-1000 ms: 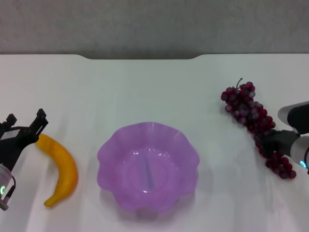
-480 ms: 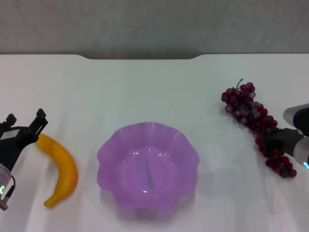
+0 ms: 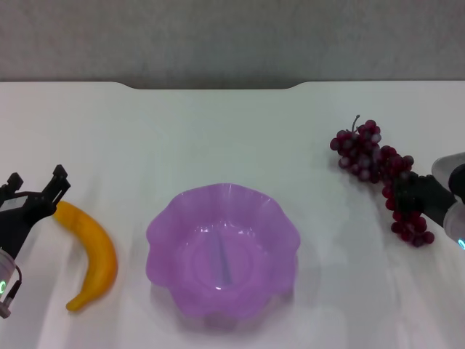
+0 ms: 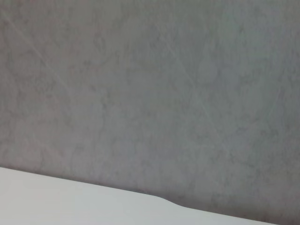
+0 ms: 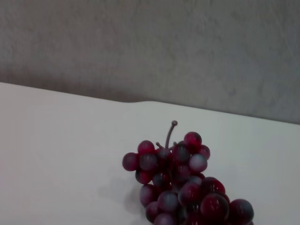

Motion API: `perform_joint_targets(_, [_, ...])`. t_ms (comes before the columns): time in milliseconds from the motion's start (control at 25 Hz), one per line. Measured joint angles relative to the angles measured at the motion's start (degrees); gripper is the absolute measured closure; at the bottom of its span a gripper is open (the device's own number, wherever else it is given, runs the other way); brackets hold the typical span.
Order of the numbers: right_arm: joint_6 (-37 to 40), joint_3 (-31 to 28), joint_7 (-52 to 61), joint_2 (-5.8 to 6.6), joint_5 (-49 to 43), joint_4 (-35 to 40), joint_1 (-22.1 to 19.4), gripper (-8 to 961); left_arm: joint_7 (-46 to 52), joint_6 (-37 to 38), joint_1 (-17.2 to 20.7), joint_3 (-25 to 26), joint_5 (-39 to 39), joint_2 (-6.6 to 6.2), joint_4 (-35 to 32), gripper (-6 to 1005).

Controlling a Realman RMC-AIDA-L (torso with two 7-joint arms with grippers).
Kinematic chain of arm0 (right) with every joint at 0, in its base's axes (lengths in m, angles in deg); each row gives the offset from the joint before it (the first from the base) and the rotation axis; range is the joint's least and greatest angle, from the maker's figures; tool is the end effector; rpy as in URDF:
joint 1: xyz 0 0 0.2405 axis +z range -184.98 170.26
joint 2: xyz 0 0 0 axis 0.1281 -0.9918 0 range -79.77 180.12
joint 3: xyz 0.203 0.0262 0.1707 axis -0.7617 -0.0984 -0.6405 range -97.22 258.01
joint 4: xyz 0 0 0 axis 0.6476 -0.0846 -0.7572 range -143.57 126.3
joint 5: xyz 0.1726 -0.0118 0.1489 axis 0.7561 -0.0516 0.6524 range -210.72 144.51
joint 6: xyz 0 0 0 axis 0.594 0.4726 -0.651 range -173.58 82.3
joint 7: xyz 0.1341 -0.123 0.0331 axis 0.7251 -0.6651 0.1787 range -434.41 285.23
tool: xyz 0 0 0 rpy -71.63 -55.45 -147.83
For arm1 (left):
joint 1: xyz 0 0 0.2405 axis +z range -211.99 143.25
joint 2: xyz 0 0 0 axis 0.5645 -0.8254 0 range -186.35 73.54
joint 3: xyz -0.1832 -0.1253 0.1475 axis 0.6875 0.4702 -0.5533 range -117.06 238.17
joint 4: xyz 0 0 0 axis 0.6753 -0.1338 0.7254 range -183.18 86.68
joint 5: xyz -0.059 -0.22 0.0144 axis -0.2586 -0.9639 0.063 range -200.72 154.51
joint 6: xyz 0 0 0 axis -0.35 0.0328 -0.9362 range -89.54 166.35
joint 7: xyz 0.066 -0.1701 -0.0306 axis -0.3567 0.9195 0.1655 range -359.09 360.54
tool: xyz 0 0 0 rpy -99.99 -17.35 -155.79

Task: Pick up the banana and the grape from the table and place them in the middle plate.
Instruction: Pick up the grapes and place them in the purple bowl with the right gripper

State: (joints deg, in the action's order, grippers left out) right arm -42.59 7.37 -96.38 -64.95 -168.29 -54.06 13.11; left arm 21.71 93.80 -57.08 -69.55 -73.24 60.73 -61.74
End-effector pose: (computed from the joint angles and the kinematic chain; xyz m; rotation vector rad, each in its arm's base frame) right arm 0.3349 0.4324 -0.0667 -1.8646 0.8284 0.1693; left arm -0.3769 0.3826 -0.0378 -1.5213 -0.8911 -0.7328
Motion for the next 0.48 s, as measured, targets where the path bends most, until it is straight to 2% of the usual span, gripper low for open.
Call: perform_joint_targets(480, [1.7, 0.0, -4.0, 0.08, 0.0, -6.4, -3.8, 751, 0.0, 0.0, 0.1, 0.0, -0.1, 0.02, 0.1, 107])
